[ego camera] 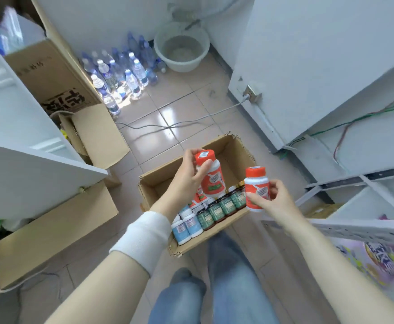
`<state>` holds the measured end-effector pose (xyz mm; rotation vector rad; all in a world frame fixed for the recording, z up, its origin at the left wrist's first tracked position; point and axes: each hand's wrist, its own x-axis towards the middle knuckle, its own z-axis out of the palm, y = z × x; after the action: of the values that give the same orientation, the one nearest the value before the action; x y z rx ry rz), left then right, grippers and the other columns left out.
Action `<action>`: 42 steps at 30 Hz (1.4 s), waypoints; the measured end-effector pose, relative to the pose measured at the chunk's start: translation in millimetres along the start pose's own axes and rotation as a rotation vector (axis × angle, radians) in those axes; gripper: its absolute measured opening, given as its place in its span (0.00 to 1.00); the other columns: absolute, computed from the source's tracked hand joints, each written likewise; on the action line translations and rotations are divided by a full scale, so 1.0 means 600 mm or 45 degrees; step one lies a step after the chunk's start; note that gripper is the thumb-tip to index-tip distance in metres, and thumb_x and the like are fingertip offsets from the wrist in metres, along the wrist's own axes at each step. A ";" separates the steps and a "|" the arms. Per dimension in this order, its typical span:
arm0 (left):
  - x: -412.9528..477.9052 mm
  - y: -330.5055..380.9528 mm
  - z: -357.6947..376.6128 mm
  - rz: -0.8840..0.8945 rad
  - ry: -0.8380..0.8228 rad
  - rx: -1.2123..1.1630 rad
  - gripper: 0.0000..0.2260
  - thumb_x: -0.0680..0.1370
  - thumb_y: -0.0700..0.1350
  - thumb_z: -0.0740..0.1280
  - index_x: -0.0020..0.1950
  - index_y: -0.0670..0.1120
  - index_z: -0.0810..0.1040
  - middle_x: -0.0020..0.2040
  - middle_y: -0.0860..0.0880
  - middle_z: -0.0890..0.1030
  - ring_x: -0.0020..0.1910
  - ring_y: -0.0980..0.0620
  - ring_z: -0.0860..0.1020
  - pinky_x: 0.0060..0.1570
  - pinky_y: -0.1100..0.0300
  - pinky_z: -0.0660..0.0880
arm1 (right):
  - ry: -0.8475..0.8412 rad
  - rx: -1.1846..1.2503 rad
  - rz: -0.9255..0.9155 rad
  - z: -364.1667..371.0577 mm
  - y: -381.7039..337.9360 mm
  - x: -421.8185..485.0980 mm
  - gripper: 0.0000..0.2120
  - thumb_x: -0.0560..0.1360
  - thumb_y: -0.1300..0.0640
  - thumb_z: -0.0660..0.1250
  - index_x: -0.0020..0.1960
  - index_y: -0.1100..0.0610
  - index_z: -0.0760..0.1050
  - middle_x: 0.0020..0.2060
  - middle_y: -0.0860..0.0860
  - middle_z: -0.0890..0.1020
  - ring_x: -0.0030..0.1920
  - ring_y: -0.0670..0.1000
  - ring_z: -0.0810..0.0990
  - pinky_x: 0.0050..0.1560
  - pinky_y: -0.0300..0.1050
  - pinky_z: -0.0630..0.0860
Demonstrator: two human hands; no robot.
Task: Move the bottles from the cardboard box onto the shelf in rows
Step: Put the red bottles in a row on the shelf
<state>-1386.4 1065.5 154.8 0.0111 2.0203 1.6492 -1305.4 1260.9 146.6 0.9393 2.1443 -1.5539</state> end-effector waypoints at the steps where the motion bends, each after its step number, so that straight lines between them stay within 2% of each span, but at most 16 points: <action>1: -0.023 0.018 0.006 0.024 -0.034 -0.057 0.07 0.81 0.48 0.58 0.58 0.52 0.63 0.56 0.48 0.75 0.54 0.51 0.77 0.50 0.64 0.75 | 0.034 0.060 -0.002 -0.002 0.005 -0.040 0.22 0.70 0.58 0.73 0.58 0.56 0.67 0.53 0.52 0.77 0.52 0.51 0.76 0.50 0.41 0.73; 4: -0.093 0.072 0.037 0.049 -0.131 -0.183 0.06 0.81 0.49 0.57 0.58 0.53 0.64 0.55 0.48 0.74 0.52 0.51 0.78 0.52 0.57 0.77 | 0.085 0.230 0.009 -0.012 0.022 -0.149 0.20 0.72 0.58 0.71 0.61 0.58 0.70 0.53 0.54 0.79 0.51 0.52 0.78 0.52 0.45 0.74; 7: -0.161 0.122 0.082 0.081 -0.245 -0.183 0.12 0.81 0.50 0.56 0.62 0.49 0.64 0.56 0.44 0.75 0.52 0.47 0.78 0.53 0.52 0.77 | 0.179 0.398 -0.024 -0.040 0.036 -0.248 0.11 0.73 0.61 0.68 0.53 0.53 0.72 0.47 0.52 0.81 0.44 0.46 0.80 0.46 0.39 0.74; 9: -0.206 0.156 0.118 0.117 -0.325 -0.141 0.12 0.81 0.51 0.55 0.62 0.47 0.65 0.57 0.42 0.77 0.52 0.45 0.79 0.56 0.48 0.76 | 0.254 0.512 -0.070 -0.067 0.047 -0.308 0.10 0.73 0.60 0.69 0.52 0.54 0.73 0.44 0.50 0.82 0.40 0.42 0.82 0.44 0.36 0.75; 11: -0.251 0.183 0.161 0.160 -0.426 -0.153 0.11 0.82 0.50 0.55 0.60 0.47 0.68 0.56 0.43 0.79 0.50 0.46 0.80 0.55 0.49 0.77 | 0.329 0.570 -0.132 -0.098 0.062 -0.371 0.26 0.65 0.48 0.75 0.58 0.58 0.73 0.48 0.55 0.83 0.43 0.46 0.83 0.50 0.42 0.77; 13: -0.299 0.212 0.211 0.222 -0.523 -0.161 0.08 0.82 0.50 0.55 0.56 0.49 0.69 0.49 0.47 0.80 0.43 0.54 0.81 0.47 0.59 0.79 | 0.415 0.626 -0.186 -0.132 0.085 -0.430 0.48 0.48 0.32 0.77 0.59 0.60 0.73 0.50 0.57 0.83 0.49 0.53 0.82 0.56 0.49 0.76; 14: -0.325 0.229 0.240 0.258 -0.569 -0.164 0.06 0.82 0.50 0.55 0.54 0.51 0.70 0.46 0.49 0.80 0.40 0.57 0.81 0.44 0.64 0.79 | 0.454 0.665 -0.223 -0.153 0.100 -0.460 0.52 0.43 0.30 0.76 0.59 0.59 0.74 0.50 0.55 0.83 0.50 0.53 0.81 0.58 0.50 0.75; 18: -0.445 0.281 0.379 0.346 -0.779 -0.158 0.05 0.81 0.50 0.57 0.50 0.53 0.72 0.48 0.46 0.80 0.45 0.50 0.80 0.51 0.54 0.78 | 0.617 0.802 -0.321 -0.242 0.173 -0.597 0.43 0.47 0.30 0.76 0.55 0.51 0.75 0.50 0.49 0.84 0.54 0.51 0.82 0.63 0.50 0.74; 22: -0.596 0.315 0.545 0.504 -0.964 -0.100 0.05 0.79 0.51 0.61 0.48 0.51 0.73 0.46 0.46 0.81 0.42 0.51 0.81 0.47 0.56 0.79 | 0.736 0.891 -0.355 -0.345 0.271 -0.765 0.32 0.60 0.40 0.72 0.59 0.55 0.73 0.56 0.53 0.82 0.57 0.50 0.81 0.64 0.49 0.73; 24: -0.678 0.327 0.627 0.584 -1.048 -0.044 0.08 0.76 0.55 0.64 0.48 0.51 0.74 0.49 0.44 0.82 0.45 0.49 0.81 0.50 0.51 0.79 | 0.790 0.912 -0.358 -0.394 0.330 -0.842 0.35 0.60 0.39 0.72 0.61 0.55 0.72 0.56 0.52 0.82 0.58 0.51 0.79 0.65 0.51 0.72; 27: -0.786 0.342 0.736 0.646 -1.182 -0.058 0.05 0.79 0.51 0.61 0.48 0.51 0.74 0.46 0.47 0.82 0.43 0.50 0.81 0.49 0.53 0.78 | 0.927 0.937 -0.412 -0.458 0.404 -0.945 0.41 0.51 0.31 0.75 0.59 0.50 0.74 0.53 0.48 0.83 0.57 0.48 0.80 0.63 0.49 0.72; 32: -0.913 0.367 0.881 0.696 -1.368 -0.049 0.07 0.79 0.52 0.59 0.52 0.52 0.74 0.51 0.46 0.82 0.47 0.51 0.81 0.53 0.54 0.77 | 1.125 0.978 -0.440 -0.555 0.487 -1.078 0.29 0.64 0.43 0.72 0.61 0.54 0.72 0.57 0.55 0.81 0.59 0.54 0.79 0.65 0.53 0.71; 36: -0.967 0.395 0.977 0.701 -1.464 -0.035 0.07 0.79 0.52 0.60 0.51 0.52 0.75 0.47 0.49 0.82 0.44 0.53 0.81 0.53 0.55 0.78 | 1.266 1.021 -0.507 -0.636 0.530 -1.137 0.21 0.69 0.52 0.68 0.60 0.56 0.72 0.51 0.53 0.82 0.57 0.56 0.80 0.64 0.52 0.73; 37: -0.975 0.405 0.999 0.709 -1.482 -0.022 0.07 0.79 0.52 0.60 0.51 0.51 0.75 0.47 0.49 0.82 0.45 0.52 0.81 0.54 0.54 0.78 | 1.287 1.018 -0.538 -0.659 0.538 -1.145 0.23 0.67 0.49 0.70 0.59 0.56 0.72 0.50 0.52 0.82 0.56 0.55 0.80 0.63 0.52 0.73; 40: -0.988 0.436 1.067 0.745 -1.522 0.025 0.06 0.78 0.51 0.62 0.49 0.50 0.75 0.46 0.48 0.82 0.44 0.51 0.81 0.55 0.52 0.77 | 1.321 0.990 -0.620 -0.736 0.545 -1.164 0.42 0.47 0.36 0.78 0.57 0.52 0.75 0.51 0.51 0.83 0.57 0.54 0.80 0.62 0.51 0.74; 42: -0.986 0.460 1.112 0.783 -1.539 0.036 0.06 0.79 0.51 0.61 0.49 0.51 0.75 0.46 0.49 0.82 0.43 0.53 0.82 0.54 0.55 0.78 | 1.311 1.020 -0.708 -0.791 0.543 -1.175 0.44 0.45 0.37 0.80 0.56 0.53 0.76 0.51 0.51 0.84 0.55 0.51 0.82 0.58 0.48 0.77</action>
<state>-697.9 1548.8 559.5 1.3851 1.0916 1.3301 -519.2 1540.5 509.7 1.8025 2.5503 -2.7609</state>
